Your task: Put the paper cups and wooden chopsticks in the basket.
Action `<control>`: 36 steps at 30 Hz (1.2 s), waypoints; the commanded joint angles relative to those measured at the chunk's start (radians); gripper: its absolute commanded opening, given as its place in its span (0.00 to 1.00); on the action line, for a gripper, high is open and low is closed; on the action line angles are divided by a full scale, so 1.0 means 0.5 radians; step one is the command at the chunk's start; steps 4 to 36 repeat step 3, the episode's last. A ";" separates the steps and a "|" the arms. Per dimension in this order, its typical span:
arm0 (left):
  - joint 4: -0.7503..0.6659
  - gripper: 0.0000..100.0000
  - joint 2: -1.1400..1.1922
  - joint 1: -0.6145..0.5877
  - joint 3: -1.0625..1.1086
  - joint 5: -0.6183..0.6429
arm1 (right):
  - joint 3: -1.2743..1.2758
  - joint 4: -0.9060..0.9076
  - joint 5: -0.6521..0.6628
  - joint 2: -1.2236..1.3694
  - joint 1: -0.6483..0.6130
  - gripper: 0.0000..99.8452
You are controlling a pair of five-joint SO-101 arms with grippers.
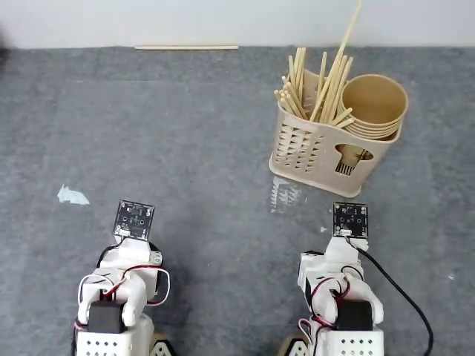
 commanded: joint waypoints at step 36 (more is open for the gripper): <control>0.009 0.01 -0.031 0.000 -0.017 -0.003 | 0.031 0.020 0.028 -0.029 -0.005 0.01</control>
